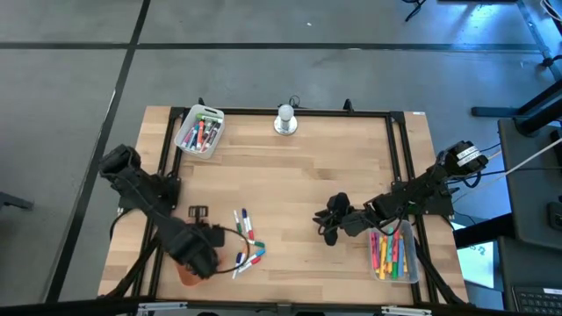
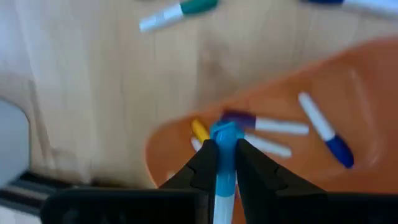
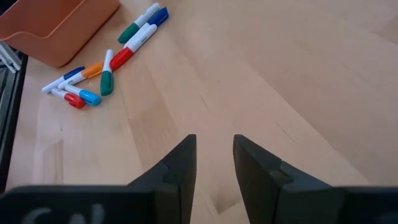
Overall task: Pick & Place Markers
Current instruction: Put the light blue and white highlighter pen into the orange bin
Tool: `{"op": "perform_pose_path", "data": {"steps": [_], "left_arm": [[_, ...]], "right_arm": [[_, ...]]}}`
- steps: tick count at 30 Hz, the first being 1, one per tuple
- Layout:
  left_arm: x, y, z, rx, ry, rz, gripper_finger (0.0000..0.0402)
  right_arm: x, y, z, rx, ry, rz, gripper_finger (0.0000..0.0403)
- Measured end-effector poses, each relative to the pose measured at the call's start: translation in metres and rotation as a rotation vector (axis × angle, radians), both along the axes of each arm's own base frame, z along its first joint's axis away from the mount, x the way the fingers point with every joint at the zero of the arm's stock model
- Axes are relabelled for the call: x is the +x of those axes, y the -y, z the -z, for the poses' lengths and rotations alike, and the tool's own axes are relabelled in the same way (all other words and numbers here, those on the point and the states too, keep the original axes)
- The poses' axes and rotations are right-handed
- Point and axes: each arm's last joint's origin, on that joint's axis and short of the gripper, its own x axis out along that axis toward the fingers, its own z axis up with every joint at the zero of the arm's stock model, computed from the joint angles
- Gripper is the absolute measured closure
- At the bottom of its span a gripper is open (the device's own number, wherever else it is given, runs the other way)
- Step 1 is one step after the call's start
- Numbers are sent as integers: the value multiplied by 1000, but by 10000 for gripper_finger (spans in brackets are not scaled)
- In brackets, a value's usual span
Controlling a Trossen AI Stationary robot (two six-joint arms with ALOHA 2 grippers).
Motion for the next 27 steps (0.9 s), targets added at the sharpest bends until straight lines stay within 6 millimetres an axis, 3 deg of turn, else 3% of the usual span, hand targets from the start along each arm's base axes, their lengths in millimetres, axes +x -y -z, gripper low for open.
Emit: {"op": "perform_pose_path", "data": {"steps": [12, 21, 27], "left_arm": [[-28, 6, 43, -71, -183, 16, 360], [-27, 28, 62, -353, -157, 19, 352], [-33, 12, 69, -229, -207, -83, 334]], "right_arm": [[0, 0, 0, -4, 8, 13, 296], [0, 1, -1, -4, 8, 13, 296], [0, 0, -1, -3, 8, 13, 296]]}}
